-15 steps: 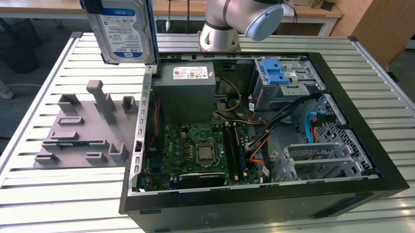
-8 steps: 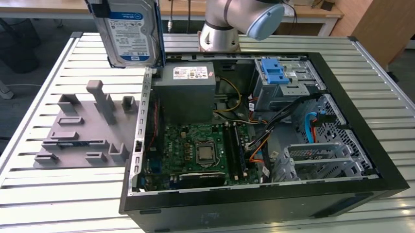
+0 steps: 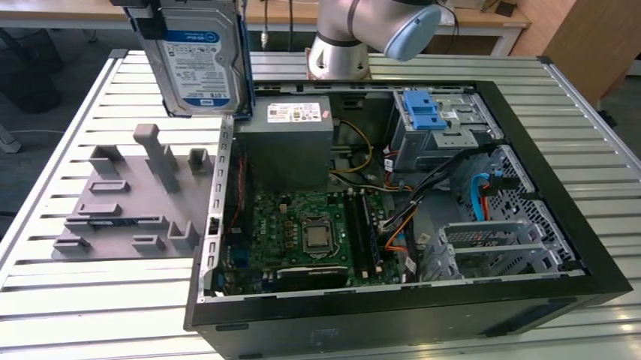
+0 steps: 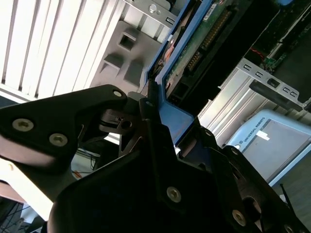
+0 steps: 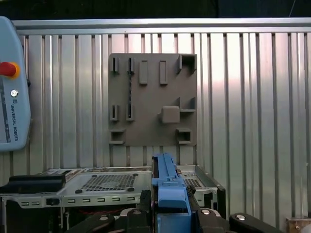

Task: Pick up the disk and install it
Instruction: 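Pick up the disk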

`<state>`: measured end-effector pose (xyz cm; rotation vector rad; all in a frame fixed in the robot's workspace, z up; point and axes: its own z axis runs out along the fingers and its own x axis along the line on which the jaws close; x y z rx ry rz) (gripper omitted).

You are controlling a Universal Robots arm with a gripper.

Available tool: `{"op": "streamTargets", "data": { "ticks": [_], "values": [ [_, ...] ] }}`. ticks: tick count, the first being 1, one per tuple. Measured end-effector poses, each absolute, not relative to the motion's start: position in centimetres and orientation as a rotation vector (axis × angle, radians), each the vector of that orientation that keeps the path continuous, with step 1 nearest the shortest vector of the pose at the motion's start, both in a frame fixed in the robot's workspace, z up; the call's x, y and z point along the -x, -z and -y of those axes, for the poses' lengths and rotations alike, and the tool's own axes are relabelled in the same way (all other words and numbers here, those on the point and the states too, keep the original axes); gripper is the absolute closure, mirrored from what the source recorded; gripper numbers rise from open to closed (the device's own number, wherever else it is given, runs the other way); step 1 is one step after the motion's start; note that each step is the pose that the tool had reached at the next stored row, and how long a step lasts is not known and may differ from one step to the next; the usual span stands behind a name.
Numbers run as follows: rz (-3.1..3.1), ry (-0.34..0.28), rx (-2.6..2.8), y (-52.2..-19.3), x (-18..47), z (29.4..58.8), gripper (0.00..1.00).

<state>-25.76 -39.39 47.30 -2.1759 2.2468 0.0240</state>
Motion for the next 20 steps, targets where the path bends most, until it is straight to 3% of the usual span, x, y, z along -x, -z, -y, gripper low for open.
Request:
{"op": "streamTargets", "data": {
  "ticks": [20],
  "values": [
    [-2.247,-0.023,2.176,-47.0,18.7,41.0,0.64]
  ]
}}
